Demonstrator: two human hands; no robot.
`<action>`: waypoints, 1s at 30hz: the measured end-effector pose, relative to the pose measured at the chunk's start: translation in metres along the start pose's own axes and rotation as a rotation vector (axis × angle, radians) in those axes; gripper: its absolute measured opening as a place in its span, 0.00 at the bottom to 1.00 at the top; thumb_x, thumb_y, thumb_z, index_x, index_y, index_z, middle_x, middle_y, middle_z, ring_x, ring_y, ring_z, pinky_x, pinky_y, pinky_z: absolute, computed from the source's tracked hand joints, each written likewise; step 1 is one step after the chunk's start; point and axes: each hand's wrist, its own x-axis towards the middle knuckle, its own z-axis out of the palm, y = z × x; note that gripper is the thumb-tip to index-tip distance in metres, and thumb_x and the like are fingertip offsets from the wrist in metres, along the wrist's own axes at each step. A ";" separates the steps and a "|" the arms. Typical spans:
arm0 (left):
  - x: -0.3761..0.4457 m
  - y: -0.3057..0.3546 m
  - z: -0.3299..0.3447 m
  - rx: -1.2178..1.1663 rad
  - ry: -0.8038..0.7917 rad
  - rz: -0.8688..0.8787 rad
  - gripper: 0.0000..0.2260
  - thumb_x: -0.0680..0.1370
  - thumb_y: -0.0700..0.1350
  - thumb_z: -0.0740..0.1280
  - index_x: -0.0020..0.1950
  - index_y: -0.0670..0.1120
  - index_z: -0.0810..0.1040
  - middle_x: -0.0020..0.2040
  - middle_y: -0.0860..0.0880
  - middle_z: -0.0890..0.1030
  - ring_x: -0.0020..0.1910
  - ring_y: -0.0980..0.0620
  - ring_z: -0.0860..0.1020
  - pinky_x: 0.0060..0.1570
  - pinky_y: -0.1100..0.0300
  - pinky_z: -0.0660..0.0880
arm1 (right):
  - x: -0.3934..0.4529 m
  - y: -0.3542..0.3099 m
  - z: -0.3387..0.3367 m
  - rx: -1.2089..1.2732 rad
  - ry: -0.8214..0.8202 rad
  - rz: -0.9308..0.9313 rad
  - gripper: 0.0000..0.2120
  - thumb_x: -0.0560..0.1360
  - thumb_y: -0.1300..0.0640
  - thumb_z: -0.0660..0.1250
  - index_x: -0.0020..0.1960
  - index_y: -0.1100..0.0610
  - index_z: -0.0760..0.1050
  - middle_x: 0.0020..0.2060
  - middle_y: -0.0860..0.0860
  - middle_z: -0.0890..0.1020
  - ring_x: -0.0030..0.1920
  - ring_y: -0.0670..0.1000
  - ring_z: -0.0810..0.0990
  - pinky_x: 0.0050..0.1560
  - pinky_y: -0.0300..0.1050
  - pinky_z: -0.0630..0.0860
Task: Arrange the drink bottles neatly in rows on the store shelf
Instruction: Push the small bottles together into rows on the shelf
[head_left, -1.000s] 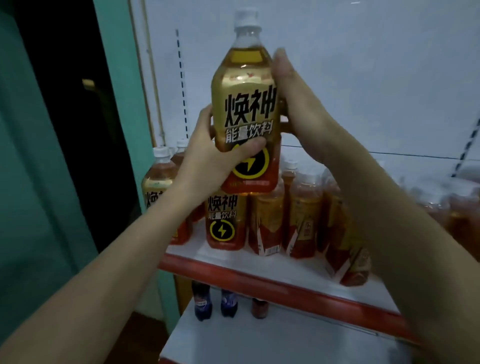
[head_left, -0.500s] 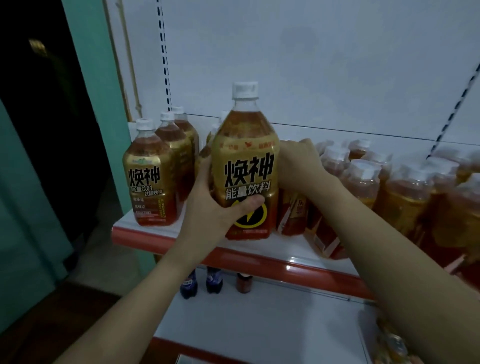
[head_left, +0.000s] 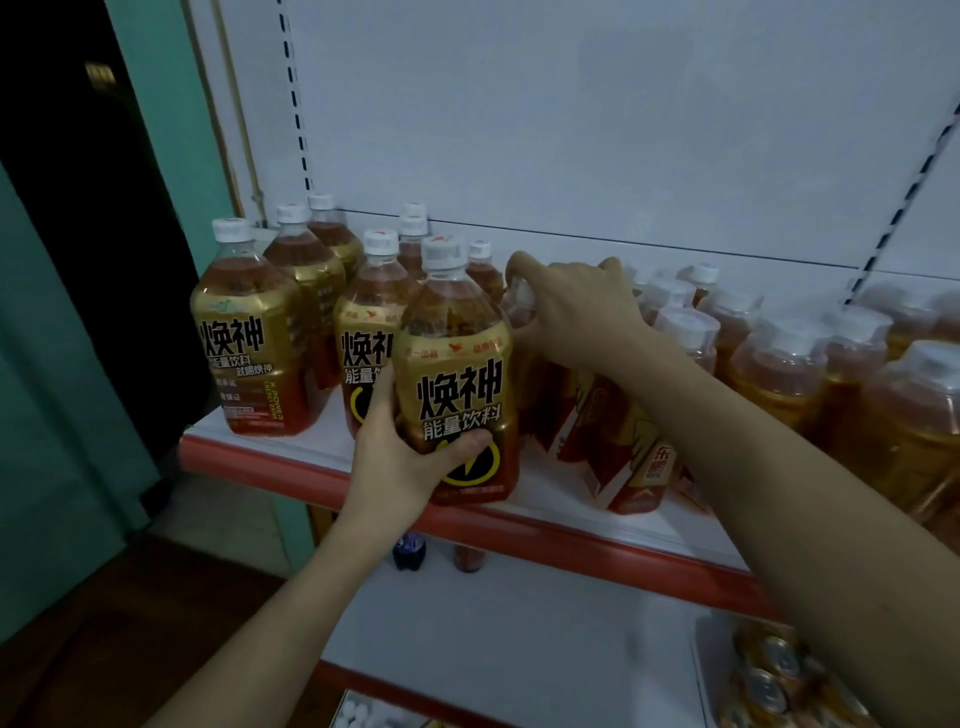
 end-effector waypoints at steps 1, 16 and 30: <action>-0.001 -0.002 0.002 0.002 0.000 -0.007 0.39 0.61 0.56 0.79 0.68 0.54 0.69 0.56 0.63 0.80 0.57 0.64 0.78 0.52 0.72 0.74 | -0.001 0.002 -0.001 0.002 -0.008 0.006 0.29 0.75 0.34 0.61 0.68 0.51 0.65 0.42 0.50 0.77 0.45 0.56 0.77 0.54 0.55 0.64; 0.022 -0.017 0.036 0.039 -0.017 -0.057 0.46 0.64 0.55 0.81 0.76 0.59 0.60 0.63 0.66 0.72 0.62 0.68 0.71 0.60 0.66 0.70 | -0.013 0.049 -0.002 -0.035 -0.043 0.115 0.29 0.73 0.31 0.63 0.64 0.50 0.67 0.40 0.50 0.78 0.46 0.57 0.79 0.54 0.56 0.66; 0.031 -0.023 0.050 -0.013 -0.050 -0.033 0.47 0.70 0.48 0.78 0.78 0.59 0.50 0.73 0.56 0.68 0.70 0.60 0.68 0.69 0.62 0.68 | 0.022 0.040 -0.065 0.332 -0.548 0.099 0.30 0.79 0.45 0.67 0.79 0.50 0.64 0.74 0.49 0.71 0.67 0.52 0.75 0.69 0.51 0.72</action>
